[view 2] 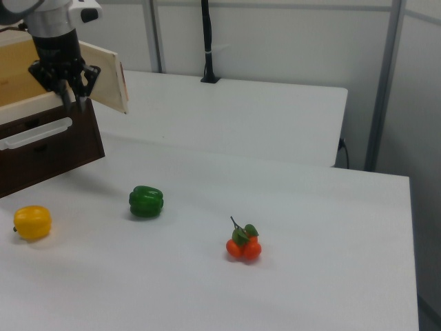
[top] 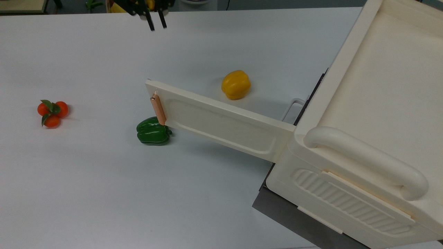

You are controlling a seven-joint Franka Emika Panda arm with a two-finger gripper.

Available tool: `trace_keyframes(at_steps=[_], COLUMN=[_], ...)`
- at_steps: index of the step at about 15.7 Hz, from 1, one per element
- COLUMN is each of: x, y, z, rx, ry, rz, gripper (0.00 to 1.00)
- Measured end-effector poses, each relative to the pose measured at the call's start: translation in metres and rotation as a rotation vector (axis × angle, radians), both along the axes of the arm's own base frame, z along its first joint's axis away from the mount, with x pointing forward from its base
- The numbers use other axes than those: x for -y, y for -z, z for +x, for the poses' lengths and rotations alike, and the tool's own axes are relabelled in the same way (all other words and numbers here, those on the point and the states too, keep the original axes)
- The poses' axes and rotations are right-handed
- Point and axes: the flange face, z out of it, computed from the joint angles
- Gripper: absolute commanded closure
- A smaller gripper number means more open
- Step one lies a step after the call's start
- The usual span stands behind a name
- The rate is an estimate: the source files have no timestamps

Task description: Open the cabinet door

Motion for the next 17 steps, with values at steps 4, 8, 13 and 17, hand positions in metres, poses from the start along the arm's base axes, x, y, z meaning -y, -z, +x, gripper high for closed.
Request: trace_keyframes(at_steps=[4, 8, 13, 17], x=[0.021, 0.013, 0.011, 0.011], y=[-0.011, -0.002, 0.01, 0.016], z=[-0.032, -0.042, -0.055, -0.061], rx=[-0.123, -0.193, -0.17, -0.149], ry=[0.083, 0.242, 0.259, 0.264], rz=[0.018, -0.011, -0.016, -0.012], gripper=[0.0, 0.0, 0.0, 0.0])
